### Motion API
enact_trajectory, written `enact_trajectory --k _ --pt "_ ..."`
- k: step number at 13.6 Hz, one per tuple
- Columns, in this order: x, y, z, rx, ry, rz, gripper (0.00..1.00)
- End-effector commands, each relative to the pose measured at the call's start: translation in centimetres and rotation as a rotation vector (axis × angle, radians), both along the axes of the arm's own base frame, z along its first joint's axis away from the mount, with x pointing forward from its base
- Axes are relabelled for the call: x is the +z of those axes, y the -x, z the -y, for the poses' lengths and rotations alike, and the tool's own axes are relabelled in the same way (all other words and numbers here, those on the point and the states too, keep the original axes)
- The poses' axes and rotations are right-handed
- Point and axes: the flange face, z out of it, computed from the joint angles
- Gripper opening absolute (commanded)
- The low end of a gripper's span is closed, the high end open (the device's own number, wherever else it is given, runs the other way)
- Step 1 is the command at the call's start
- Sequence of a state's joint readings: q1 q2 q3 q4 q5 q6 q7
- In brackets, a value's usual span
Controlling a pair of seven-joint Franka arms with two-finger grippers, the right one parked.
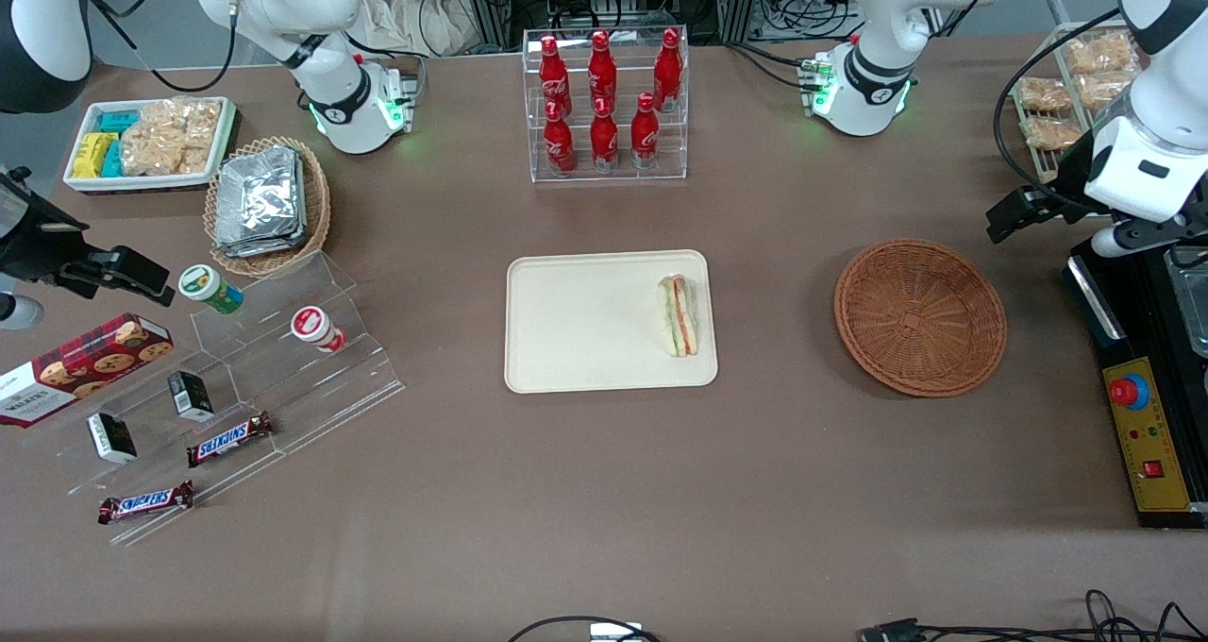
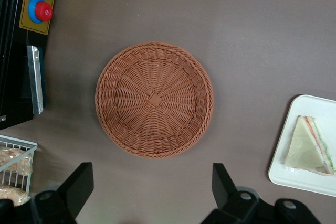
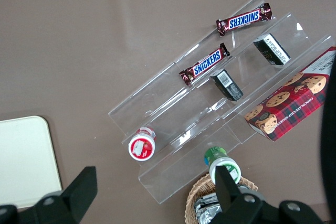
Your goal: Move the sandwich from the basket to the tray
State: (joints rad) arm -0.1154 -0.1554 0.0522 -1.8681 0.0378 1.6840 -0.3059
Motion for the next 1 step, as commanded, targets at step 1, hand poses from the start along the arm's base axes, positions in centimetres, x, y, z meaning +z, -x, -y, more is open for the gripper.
enact_trajectory --k 1 --pt "1.42 0.34 0.46 -0.035 0.013 -0.014 1.0"
